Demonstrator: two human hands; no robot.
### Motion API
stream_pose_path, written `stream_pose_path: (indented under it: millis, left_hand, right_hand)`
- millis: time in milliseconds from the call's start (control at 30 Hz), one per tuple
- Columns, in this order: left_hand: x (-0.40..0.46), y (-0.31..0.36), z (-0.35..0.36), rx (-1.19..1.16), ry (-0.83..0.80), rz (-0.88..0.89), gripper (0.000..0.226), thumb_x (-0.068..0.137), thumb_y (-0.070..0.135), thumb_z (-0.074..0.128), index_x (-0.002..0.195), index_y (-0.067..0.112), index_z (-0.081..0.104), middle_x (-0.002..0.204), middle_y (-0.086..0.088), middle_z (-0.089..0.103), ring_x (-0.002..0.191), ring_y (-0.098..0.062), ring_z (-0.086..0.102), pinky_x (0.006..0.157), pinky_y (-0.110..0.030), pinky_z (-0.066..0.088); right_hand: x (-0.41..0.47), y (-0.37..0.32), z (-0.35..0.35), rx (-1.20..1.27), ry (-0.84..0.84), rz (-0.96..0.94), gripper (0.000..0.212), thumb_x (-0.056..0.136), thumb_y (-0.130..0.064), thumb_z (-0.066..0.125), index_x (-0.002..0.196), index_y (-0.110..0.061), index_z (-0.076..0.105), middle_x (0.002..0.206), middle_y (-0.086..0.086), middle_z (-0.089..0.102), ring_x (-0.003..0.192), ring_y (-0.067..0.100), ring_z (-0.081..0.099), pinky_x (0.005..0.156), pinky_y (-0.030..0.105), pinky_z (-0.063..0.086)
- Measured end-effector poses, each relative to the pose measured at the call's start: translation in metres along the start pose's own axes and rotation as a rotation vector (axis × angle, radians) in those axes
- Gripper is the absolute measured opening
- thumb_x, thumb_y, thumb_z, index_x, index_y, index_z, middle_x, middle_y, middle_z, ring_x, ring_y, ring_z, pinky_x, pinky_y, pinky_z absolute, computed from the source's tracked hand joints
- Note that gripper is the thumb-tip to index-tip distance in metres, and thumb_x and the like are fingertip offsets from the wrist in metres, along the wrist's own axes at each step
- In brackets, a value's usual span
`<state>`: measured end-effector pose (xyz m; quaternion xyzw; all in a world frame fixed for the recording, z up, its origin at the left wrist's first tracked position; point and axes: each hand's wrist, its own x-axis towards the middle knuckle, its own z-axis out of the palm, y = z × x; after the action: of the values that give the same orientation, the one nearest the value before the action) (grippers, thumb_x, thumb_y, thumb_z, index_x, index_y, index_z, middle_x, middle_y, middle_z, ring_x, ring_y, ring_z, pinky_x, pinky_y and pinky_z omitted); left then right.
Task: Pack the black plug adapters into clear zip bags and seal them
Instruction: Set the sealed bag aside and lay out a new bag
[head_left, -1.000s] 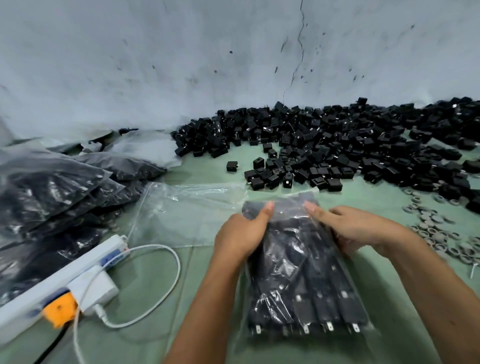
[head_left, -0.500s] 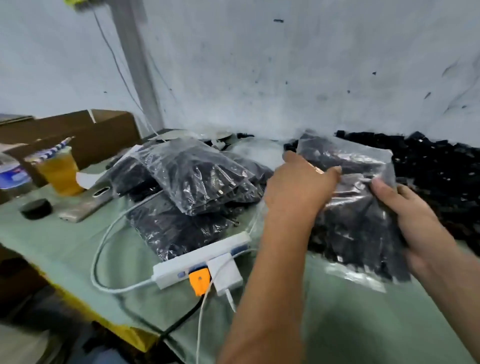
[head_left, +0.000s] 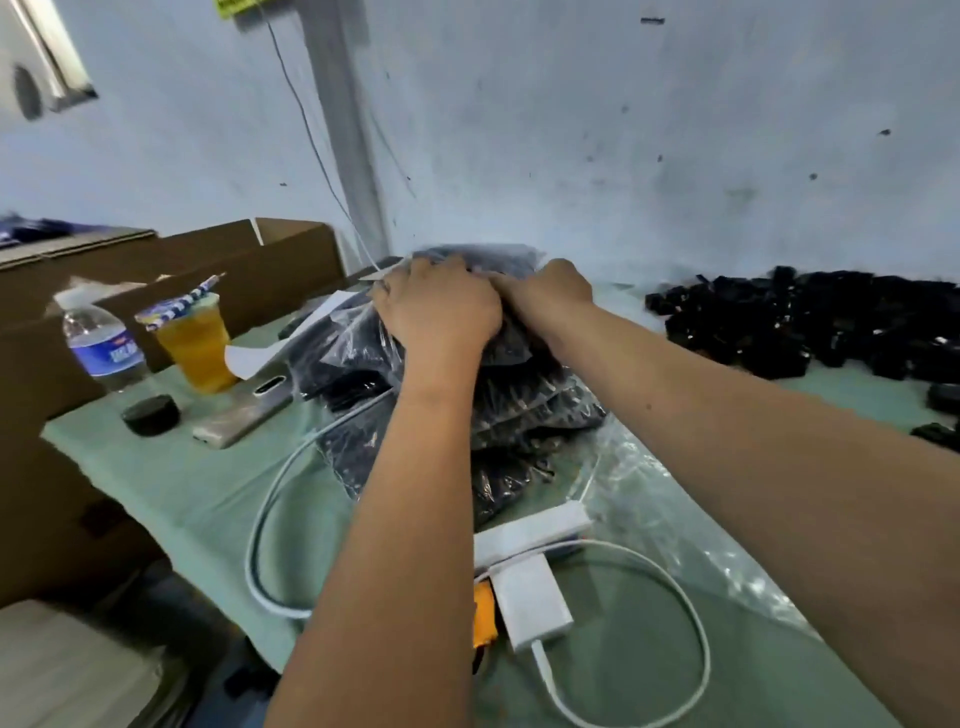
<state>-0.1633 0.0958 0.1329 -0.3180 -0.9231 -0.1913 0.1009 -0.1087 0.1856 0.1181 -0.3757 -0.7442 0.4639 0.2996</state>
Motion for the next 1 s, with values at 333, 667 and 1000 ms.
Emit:
stream_pose_path:
  millis: [333,667,1000]
  left_hand:
    - [-0.033,0.072,0.026,-0.374,0.364,0.279,0.017,0.087,0.018,0.057,0.101,0.014,0.066,0.109,-0.007,0.063,0.107,-0.025,0.054,0.081,-0.027,0.036]
    - [-0.095,0.097,0.169,-0.067,-0.517,0.014,0.062,0.090,0.024,0.061,0.148,0.018,0.041,0.151,-0.021,0.036,0.138,-0.041,0.037,0.112,-0.058,0.037]
    - [-0.123,0.142,0.146,-0.227,-0.432,0.154,0.007,0.082,0.007,0.057,0.089,0.004,0.056,0.109,-0.018,0.070,0.096,-0.034,0.068,0.078,-0.032,0.052]
  right_hand:
    - [0.006,0.103,-0.053,0.132,0.166,0.044,0.030,0.094,-0.036,0.066,0.076,-0.015,0.058,0.090,0.021,0.073,0.085,0.038,0.071,0.073,0.046,0.053]
    - [-0.085,0.263,-0.143,-0.950,-0.047,-0.090,0.069,0.092,-0.079,0.038,0.150,-0.041,0.040,0.157,0.001,0.040,0.145,0.025,0.030,0.115,0.045,0.031]
    - [-0.131,0.285,-0.197,-0.580,0.156,-0.045,0.032,0.099,-0.045,0.063,0.121,-0.024,0.074,0.127,-0.003,0.070,0.117,0.014,0.062,0.099,0.022,0.043]
